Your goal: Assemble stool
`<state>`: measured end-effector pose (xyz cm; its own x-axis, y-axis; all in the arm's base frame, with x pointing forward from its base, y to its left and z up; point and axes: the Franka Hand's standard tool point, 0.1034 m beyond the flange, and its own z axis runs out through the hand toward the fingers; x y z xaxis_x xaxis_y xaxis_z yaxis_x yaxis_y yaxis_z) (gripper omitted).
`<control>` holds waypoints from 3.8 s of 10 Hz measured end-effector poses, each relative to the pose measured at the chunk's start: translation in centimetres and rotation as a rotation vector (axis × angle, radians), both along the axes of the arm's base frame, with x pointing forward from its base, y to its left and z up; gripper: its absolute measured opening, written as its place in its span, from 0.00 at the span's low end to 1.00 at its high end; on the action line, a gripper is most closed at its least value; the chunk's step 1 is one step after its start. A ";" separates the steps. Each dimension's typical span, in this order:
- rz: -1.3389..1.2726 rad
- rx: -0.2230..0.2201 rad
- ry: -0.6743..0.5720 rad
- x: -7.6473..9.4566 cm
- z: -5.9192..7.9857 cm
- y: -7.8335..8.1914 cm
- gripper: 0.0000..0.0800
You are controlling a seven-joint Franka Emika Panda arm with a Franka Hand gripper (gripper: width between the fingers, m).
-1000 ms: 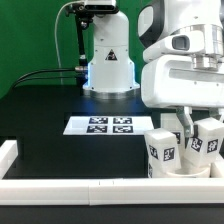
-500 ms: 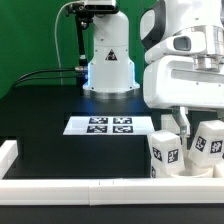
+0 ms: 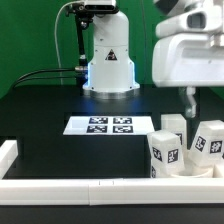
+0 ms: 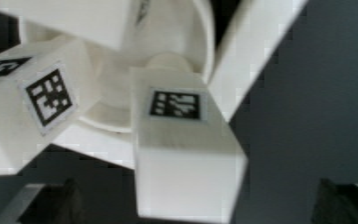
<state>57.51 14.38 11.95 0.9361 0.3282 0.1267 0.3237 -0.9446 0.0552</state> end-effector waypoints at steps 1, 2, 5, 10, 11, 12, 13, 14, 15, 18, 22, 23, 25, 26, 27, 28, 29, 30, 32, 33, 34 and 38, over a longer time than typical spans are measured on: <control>-0.014 -0.012 0.055 0.2 0.2 0.3 0.81; -0.019 -0.039 0.122 0.1 0.3 0.5 0.81; 0.001 -0.037 0.098 0.5 0.2 0.4 0.81; 0.578 -0.139 0.121 0.8 -0.3 -0.2 0.81; 0.644 -0.154 0.124 0.9 -0.2 -0.5 0.81; 0.704 -0.167 0.128 1.0 -0.2 -0.7 0.81; 0.751 -0.178 0.131 1.0 -0.3 -0.8 0.81; 0.900 -0.210 0.117 1.4 -0.8 -0.9 0.81; 1.037 -0.245 0.110 1.5 -1.5 -0.7 0.81; 1.340 -0.327 0.130 1.5 -2.4 -0.2 0.81; 1.522 -0.357 0.177 1.6 -3.4 -1.7 0.81; 1.497 -0.354 0.175 1.6 -3.4 -1.7 0.80; 1.439 -0.349 0.170 1.6 -3.4 -1.8 0.59; 1.364 -0.343 0.161 1.6 -3.4 -1.8 0.42; 1.293 -0.337 0.154 1.6 -3.4 -1.8 0.42; 1.228 -0.331 0.147 1.6 -3.4 -1.8 0.42; 1.146 -0.323 0.140 1.6 -3.4 -1.8 0.42; 0.953 -0.309 0.155 1.8 -3.4 -2.1 0.42; 0.631 -0.287 0.184 1.9 -3.4 -2.4 0.42; 0.435 -0.267 0.180 1.8 -3.3 -2.3 0.42; 0.362 -0.260 0.177 1.9 -3.3 -2.3 0.42; 0.079 -0.235 0.145 1.8 -3.3 -2.2 0.42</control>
Offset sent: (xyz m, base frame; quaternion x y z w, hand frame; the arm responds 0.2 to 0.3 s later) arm 0.0000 0.0000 0.0000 0.0000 0.0000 -0.0650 0.9979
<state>59.34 12.14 8.64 0.9092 0.4055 -0.0945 0.4163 -0.8828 0.2175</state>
